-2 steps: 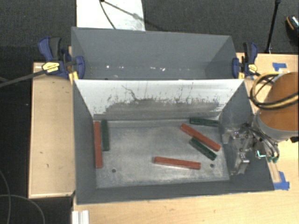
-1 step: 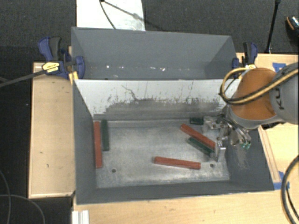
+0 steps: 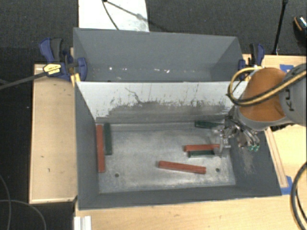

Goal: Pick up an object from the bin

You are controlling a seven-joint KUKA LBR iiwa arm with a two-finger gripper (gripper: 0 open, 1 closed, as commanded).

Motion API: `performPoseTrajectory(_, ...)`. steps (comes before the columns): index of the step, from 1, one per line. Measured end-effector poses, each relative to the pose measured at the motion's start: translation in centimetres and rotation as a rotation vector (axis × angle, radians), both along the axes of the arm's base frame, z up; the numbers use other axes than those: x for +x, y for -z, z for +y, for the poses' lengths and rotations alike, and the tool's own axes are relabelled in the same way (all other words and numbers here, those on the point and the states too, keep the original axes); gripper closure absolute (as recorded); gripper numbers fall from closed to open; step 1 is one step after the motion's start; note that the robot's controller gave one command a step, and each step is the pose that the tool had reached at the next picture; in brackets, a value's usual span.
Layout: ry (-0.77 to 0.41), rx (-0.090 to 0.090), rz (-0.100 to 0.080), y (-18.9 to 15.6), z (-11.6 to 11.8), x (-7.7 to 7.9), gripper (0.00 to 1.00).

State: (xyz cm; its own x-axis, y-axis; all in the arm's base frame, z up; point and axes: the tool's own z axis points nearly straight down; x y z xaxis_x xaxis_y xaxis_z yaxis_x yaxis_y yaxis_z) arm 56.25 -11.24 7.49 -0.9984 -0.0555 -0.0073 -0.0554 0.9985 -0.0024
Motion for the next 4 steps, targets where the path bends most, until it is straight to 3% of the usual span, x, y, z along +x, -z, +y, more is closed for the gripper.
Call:
performPoseTrajectory(1,-0.197,-0.002,-0.002,-14.3,0.2,-5.4,1.00)
performPoseTrajectory(2,-0.198,0.001,0.004,-13.9,0.3,-5.4,0.00)
performPoseTrajectory(3,-0.466,0.003,0.009,0.7,6.1,-5.1,0.00)
performPoseTrajectory(4,-0.468,0.000,0.001,0.3,6.0,-4.9,1.00)
